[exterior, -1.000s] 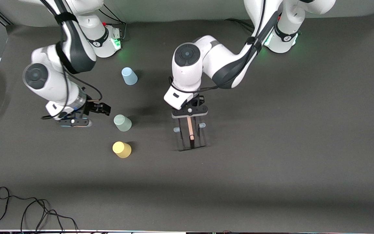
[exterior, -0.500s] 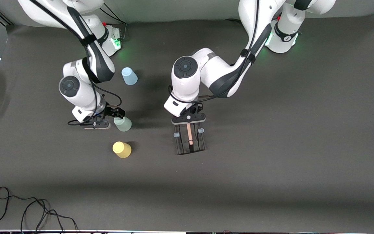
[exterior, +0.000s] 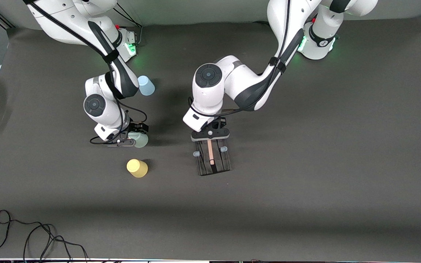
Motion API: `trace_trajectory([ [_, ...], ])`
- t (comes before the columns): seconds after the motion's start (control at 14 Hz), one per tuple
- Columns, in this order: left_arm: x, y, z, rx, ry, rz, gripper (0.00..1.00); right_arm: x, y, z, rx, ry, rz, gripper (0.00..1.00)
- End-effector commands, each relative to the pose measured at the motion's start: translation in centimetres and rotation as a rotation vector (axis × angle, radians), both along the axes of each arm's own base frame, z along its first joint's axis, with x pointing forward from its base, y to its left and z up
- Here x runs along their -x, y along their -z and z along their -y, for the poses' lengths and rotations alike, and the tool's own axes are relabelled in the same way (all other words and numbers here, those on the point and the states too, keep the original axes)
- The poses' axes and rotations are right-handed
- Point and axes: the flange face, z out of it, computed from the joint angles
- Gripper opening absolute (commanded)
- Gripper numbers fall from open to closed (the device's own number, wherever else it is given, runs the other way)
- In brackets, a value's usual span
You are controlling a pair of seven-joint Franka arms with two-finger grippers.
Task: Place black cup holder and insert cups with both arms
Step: 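Lower the rack with the left gripper while the right gripper nears cups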
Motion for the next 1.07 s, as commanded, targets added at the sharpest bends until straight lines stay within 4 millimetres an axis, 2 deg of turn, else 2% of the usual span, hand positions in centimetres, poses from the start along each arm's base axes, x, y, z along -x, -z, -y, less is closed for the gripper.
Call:
trace_trajectory([
  [0.0, 0.1, 0.1, 1.0, -0.007, 0.028, 0.024, 0.00, -0.2, 0.0, -0.4, -0.006, 0.026, 0.013, 0.40],
  [0.07, 0.0, 0.4, 1.0, -0.008, 0.028, 0.022, 0.00, -0.2, -0.1, -0.4, -0.007, 0.026, 0.014, 0.19],
  [0.14, 0.0, 0.5, 1.1, 0.000, 0.028, 0.029, 0.00, -0.3, -0.4, -0.4, -0.008, 0.027, 0.019, 0.05],
  [0.21, 0.0, 0.6, 1.2, 0.007, 0.027, 0.034, 0.00, -0.4, -0.9, -0.5, -0.010, 0.027, 0.024, 0.00],
  [0.29, -0.1, 1.1, 1.2, 0.003, 0.026, 0.029, 0.00, -0.5, -1.5, -0.4, -0.013, 0.035, 0.033, 0.00],
  [0.36, -0.1, 1.5, 1.2, 0.002, 0.024, 0.024, 0.18, -0.7, -2.3, -0.5, -0.016, 0.048, 0.043, 0.00],
  [0.43, -0.1, 1.7, 1.2, 0.000, 0.027, 0.024, 0.53, -0.8, -3.3, -0.5, -0.017, 0.059, 0.047, 0.00],
  [0.5, -0.1, 1.7, 1.3, 0.004, 0.027, 0.030, 0.99, -0.9, -4.4, -0.4, -0.016, 0.065, 0.035, 0.00],
  [0.71, -0.7, 0.2, 0.9, 0.019, 0.011, 0.045, 1.00, -1.9, -9.1, -0.5, -0.012, 0.069, 0.002, 0.00],
  [0.79, -1.0, -1.1, 0.3, 0.016, 0.005, 0.051, 1.00, -2.0, -9.6, -0.6, -0.008, 0.069, -0.014, 0.02],
  [0.86, -1.5, -2.2, -0.6, 0.008, -0.009, 0.049, 1.00, -2.1, -9.4, -0.6, -0.023, 0.086, -0.024, 0.70],
  [0.93, -2.5, -3.5, -2.1, -0.002, -0.025, 0.041, 1.00, -2.1, -8.9, -0.9, -0.040, 0.098, -0.032, 1.00],
  [1.0, -2.9, -5.4, -3.5, -0.014, -0.005, 0.035, 1.00, -2.2, -8.3, -0.9, -0.045, 0.104, -0.021, 1.00],
])
